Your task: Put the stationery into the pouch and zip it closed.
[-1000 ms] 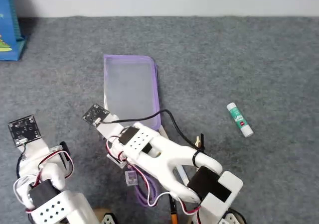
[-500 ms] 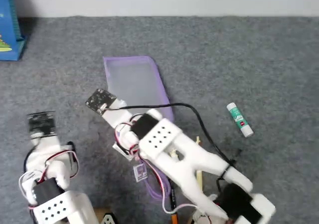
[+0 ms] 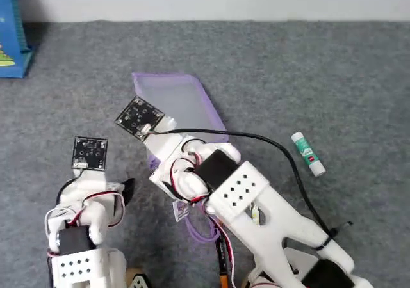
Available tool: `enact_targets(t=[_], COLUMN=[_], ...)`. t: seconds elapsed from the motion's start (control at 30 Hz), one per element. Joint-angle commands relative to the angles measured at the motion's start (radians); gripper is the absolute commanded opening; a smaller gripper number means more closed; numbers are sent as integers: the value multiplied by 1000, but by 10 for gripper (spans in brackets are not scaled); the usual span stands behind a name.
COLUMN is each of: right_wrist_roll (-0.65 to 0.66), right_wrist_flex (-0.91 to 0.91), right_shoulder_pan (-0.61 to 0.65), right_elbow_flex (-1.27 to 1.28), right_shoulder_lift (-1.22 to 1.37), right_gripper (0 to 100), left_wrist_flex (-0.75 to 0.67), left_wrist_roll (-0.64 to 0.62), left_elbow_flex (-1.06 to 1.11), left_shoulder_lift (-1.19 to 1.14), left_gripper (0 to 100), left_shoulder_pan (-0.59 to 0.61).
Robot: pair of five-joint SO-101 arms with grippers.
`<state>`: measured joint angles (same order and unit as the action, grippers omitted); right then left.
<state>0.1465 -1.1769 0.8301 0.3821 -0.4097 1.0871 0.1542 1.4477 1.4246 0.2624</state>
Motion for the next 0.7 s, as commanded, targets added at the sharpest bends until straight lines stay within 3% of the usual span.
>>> enact_targets(t=[0.0,0.4,0.67], right_wrist_roll=[8,8,8], right_wrist_flex=[4,2,-35], right_shoulder_pan=[-24,-24,-21], right_elbow_flex=[-11,-12,-9], right_shoulder_lift=[-71,-99,-183], right_gripper=[8,8,8], left_wrist_flex=[-8,35,-68], left_wrist_roll=[-106,-262,-264], left_elbow_flex=[-96,-240,-173], left_shoulder_lift=[9,9,9], left_gripper=[308,308,308], left_shoulder_pan=[-71,-282,-278])
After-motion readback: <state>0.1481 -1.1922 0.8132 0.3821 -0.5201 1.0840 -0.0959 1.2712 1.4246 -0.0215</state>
